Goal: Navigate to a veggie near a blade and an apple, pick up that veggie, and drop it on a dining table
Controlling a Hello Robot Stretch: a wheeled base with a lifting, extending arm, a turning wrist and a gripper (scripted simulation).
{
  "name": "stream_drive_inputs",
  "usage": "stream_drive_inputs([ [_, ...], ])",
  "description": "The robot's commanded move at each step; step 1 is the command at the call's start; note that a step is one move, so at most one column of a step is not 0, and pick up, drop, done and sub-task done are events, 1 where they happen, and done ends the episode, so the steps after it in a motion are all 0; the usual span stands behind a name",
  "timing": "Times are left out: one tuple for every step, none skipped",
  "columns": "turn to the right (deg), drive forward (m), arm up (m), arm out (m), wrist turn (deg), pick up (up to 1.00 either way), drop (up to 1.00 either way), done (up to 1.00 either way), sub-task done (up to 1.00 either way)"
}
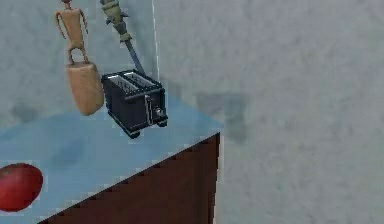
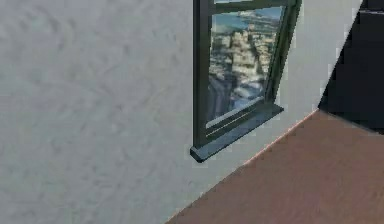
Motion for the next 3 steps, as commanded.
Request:
stream_drive_inputs([
  [-45.0,0.00,0.00,0.00,0.0,0.00,0.00,0.00,0.00],
  [-45.0,0.00,0.00,0.00,0.0,0.00,0.00,0.00,0.00],
  [-36.0,0.00,0.00,0.00,0.0,0.00,0.00,0.00,0.00],
])
